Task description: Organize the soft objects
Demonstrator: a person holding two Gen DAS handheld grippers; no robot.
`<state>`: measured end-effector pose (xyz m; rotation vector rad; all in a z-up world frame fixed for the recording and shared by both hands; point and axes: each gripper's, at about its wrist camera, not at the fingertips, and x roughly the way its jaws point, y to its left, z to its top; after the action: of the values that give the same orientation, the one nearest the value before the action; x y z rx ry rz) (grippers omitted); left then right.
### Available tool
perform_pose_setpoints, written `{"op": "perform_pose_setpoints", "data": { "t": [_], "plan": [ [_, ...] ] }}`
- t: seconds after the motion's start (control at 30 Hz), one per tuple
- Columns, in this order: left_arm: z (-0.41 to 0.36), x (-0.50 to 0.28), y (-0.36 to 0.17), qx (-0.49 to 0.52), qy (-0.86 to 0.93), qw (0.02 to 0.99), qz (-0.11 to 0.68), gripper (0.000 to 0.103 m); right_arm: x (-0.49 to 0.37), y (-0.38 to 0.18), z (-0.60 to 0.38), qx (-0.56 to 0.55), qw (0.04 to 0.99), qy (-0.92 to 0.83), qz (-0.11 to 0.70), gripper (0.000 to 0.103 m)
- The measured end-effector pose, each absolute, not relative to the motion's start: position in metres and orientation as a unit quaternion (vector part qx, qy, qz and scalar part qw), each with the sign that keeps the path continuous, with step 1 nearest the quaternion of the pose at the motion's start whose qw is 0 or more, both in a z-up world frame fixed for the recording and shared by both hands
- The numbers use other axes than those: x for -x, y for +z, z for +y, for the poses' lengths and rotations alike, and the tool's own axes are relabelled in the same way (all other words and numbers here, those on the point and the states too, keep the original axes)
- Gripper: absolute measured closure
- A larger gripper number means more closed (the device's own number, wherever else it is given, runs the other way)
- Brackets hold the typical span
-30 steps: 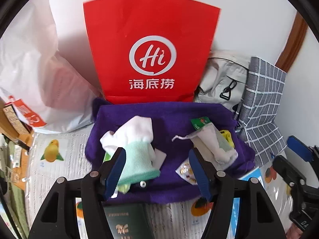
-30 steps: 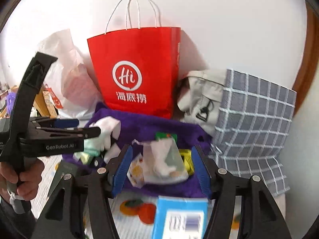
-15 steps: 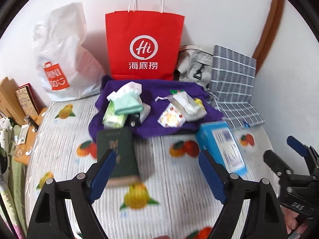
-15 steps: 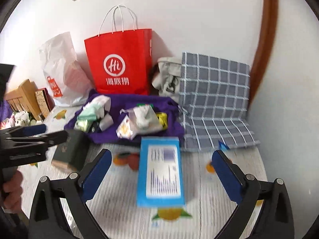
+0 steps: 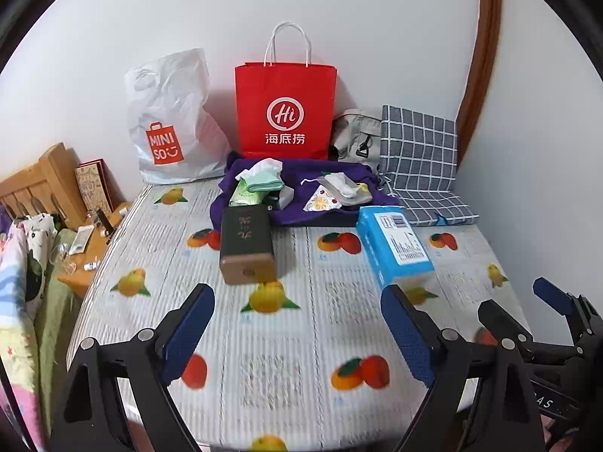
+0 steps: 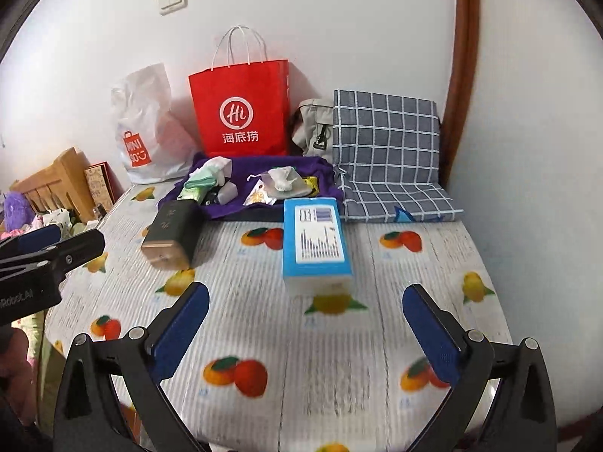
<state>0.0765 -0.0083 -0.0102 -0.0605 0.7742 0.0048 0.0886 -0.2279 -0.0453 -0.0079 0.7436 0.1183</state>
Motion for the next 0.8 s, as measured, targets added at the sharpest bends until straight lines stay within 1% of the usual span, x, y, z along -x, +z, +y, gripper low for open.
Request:
{"op": "perform_pose_setpoints", "data": {
  "t": [0.4, 0.8],
  "plan": [
    [-0.02, -0.003, 0.007, 0.026, 0.004, 0.939, 0.343, 0.013, -0.014, -0.034, -0.248, -0.012, 0.94, 0.042, 0.337, 0.002],
    [-0.02, 0.018, 0.012, 0.023, 0.012, 0.944, 0.329, 0.013, 0.008, -0.025, -0.247, -0.011, 0.946, 0.047, 0.321, 0.002]
  ]
}}
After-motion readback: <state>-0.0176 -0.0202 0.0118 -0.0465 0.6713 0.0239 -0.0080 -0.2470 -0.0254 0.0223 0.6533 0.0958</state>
